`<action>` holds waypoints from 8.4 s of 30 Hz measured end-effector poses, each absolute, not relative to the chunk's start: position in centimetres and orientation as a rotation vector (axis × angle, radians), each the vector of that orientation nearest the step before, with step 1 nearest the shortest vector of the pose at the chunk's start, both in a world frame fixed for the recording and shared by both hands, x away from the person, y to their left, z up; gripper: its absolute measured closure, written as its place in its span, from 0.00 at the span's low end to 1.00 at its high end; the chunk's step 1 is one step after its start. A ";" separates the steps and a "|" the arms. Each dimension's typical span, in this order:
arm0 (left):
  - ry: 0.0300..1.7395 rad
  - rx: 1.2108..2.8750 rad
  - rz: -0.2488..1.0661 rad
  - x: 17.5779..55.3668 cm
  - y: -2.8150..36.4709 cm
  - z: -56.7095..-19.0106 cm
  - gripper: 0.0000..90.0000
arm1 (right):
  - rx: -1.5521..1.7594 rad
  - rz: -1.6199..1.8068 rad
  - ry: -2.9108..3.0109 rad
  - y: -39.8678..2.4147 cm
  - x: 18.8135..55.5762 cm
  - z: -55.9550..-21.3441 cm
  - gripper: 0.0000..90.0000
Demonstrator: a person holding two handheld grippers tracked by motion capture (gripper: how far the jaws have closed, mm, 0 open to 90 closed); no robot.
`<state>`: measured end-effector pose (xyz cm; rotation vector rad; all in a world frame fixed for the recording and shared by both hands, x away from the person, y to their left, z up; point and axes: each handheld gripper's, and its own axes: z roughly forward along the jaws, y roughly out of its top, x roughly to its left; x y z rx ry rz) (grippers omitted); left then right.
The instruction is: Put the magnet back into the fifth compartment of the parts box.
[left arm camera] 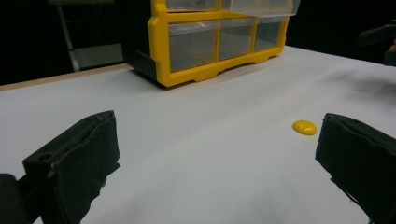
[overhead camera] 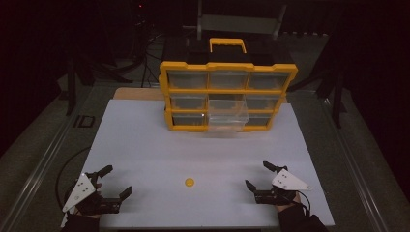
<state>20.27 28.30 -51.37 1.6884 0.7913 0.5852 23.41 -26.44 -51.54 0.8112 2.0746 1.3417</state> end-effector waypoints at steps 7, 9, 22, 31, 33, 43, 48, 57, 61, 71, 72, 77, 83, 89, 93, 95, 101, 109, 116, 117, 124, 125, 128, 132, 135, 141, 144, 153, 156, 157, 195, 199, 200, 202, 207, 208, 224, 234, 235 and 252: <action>0.798 1.700 0.621 20.2 28.2 -51.4 0.00 | 0.816 1.339 2.076 -26.4 23.4 -51.5 0.11; 0.802 1.693 0.627 20.3 28.2 -51.3 0.00 | 0.818 1.332 2.076 -26.3 23.4 -51.6 0.11; 0.807 1.701 0.609 20.4 28.2 -51.5 0.00 | 0.824 1.318 2.084 -26.2 23.4 -51.8 0.11; 0.808 1.706 0.593 20.5 28.1 -51.5 0.00 | 0.830 1.327 2.073 -26.4 23.4 -51.7 0.11; 0.808 1.706 0.588 20.5 28.1 -51.4 0.00 | 0.833 1.327 2.072 -26.3 23.4 -51.7 0.11; 0.801 1.713 0.574 20.7 27.8 -51.3 0.00 | 0.828 1.334 2.066 -26.4 23.3 -51.6 0.11; 0.800 1.713 0.570 20.7 27.9 -51.1 0.00 | 0.824 1.329 2.065 -26.2 23.2 -51.6 0.11; 0.779 1.721 0.550 21.0 26.9 -49.7 0.00 | 0.825 1.326 2.062 -26.3 23.3 -51.6 0.11; 0.790 1.718 0.555 21.4 26.7 -49.0 0.00 | 0.822 1.328 2.065 -26.2 23.3 -51.6 0.11; 0.733 1.745 0.545 22.4 25.5 -47.0 0.00 | 0.828 1.328 2.067 -26.1 23.3 -51.6 0.11; 0.730 1.744 0.542 22.4 25.4 -46.8 0.00 | 0.827 1.326 2.067 -26.1 23.3 -51.6 0.11; 0.717 1.762 0.527 23.0 24.9 -45.7 0.00 | 0.825 1.329 2.076 -26.0 23.3 -51.6 0.11; 0.700 1.767 0.489 23.7 24.1 -44.7 0.00 | 0.819 1.328 2.078 -26.0 23.3 -51.6 0.11; 0.668 1.793 0.430 24.1 22.8 -44.3 0.00 | 0.819 1.330 2.081 -26.0 23.3 -51.6 0.11; 0.648 1.807 0.410 24.3 21.8 -44.3 0.00 | 0.821 1.332 2.089 -26.0 23.4 -51.7 0.11; 0.644 1.815 0.406 24.5 21.4 -44.3 0.00 | 0.820 1.333 2.089 -26.0 23.3 -51.6 0.11; 0.644 1.830 0.386 24.8 20.3 -44.1 0.00 | 0.819 1.335 2.084 -26.0 23.4 -51.6 0.11; 0.608 1.860 0.356 25.4 18.9 -43.5 0.00 | 0.820 1.337 2.087 -26.0 23.3 -51.6 0.11; 0.561 1.894 0.345 25.9 17.3 -43.4 0.00 | 0.820 1.337 2.089 -26.0 23.3 -51.7 0.11; 0.553 1.897 0.333 25.9 17.1 -43.5 0.00 | 0.819 1.337 2.089 -26.0 23.3 -51.7 0.11; 0.536 1.899 0.307 26.4 15.2 -44.0 0.00 | 0.818 1.339 2.087 -26.0 23.3 -51.7 0.11; 0.526 1.902 0.306 26.4 14.9 -44.0 0.00 | 0.818 1.339 2.088 -26.0 23.3 -51.7 0.11; 0.502 1.905 0.297 26.6 14.3 -44.1 0.00 | 0.817 1.339 2.086 -25.9 23.3 -51.6 0.11; 0.486 1.920 0.285 26.8 13.7 -44.4 0.00 | 0.815 1.340 2.087 -25.9 23.3 -51.6 0.11; 0.481 1.938 0.276 26.9 13.3 -44.9 0.00 | 0.816 1.341 2.086 -25.9 23.3 -51.6 0.11; 0.483 1.962 0.261 27.4 12.7 -46.2 0.00 | 0.814 1.341 2.086 -25.9 23.3 -51.6 0.11; 0.482 1.972 0.262 27.4 12.6 -46.6 0.00 | 0.813 1.342 2.084 -25.9 23.3 -51.6 0.11; 0.509 2.014 0.224 27.8 12.3 -48.9 0.00 | 0.810 1.342 2.085 -25.9 23.2 -51.6 0.11; 0.501 2.037 0.212 27.9 12.1 -49.4 0.00 | 0.813 1.345 2.081 -25.9 23.2 -51.5 0.11; 0.496 2.052 0.215 27.9 12.0 -49.7 0.00 | 0.813 1.344 2.081 -25.9 23.2 -51.5 0.11; 0.525 2.305 0.120 28.8 10.6 -53.0 0.47 | 0.801 1.336 2.094 -25.7 23.2 -51.7 0.11; 0.489 2.337 0.161 28.5 10.2 -53.0 0.49 | 0.801 1.335 2.093 -25.7 23.2 -51.6 0.11; 0.478 2.349 0.162 28.5 10.1 -52.9 0.50 | 0.803 1.336 2.092 -25.7 23.2 -51.6 0.11; 0.461 2.359 0.167 28.3 9.9 -52.8 0.54 | 0.802 1.336 2.093 -25.7 23.3 -51.7 0.11; 0.444 2.410 0.137 28.6 9.5 -52.4 0.61 | 0.802 1.337 2.096 -25.6 23.3 -51.7 0.11; 0.446 2.418 0.131 28.7 9.5 -52.4 0.61 | 0.802 1.337 2.096 -25.6 23.2 -51.7 0.11; 0.421 2.483 0.131 28.9 8.9 -51.9 0.70 | 0.801 1.336 2.094 -25.7 23.3 -51.7 0.11; 0.436 2.475 0.139 28.9 9.0 -51.7 0.70 | 0.801 1.333 2.097 -25.6 23.3 -51.7 0.11; 0.435 2.475 0.148 28.9 9.1 -51.6 0.70 | 0.802 1.335 2.094 -25.6 23.3 -51.7 0.11; 0.362 2.485 0.140 29.1 9.2 -48.7 0.70 | 0.801 1.333 2.093 -25.6 23.3 -51.7 0.11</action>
